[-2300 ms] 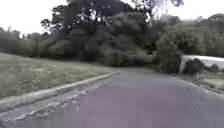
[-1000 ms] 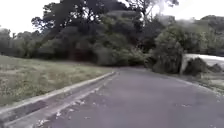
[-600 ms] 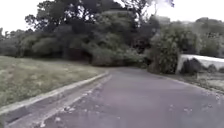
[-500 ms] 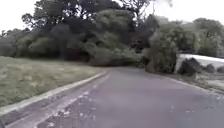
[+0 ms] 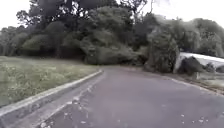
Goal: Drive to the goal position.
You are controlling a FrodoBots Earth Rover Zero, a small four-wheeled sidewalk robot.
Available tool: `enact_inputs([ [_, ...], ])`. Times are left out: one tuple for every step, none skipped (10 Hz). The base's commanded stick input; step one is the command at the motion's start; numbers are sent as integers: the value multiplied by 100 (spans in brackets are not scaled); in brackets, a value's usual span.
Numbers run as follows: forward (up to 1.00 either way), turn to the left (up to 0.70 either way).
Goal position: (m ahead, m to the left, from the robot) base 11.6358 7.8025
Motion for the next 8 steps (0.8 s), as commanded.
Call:
enact_inputs([
  [70, 0],
  [70, 0],
  [70, -3],
  [70, -9],
  [70, -15],
  [70, -20],
  [70, -26],
  [70, -32],
])
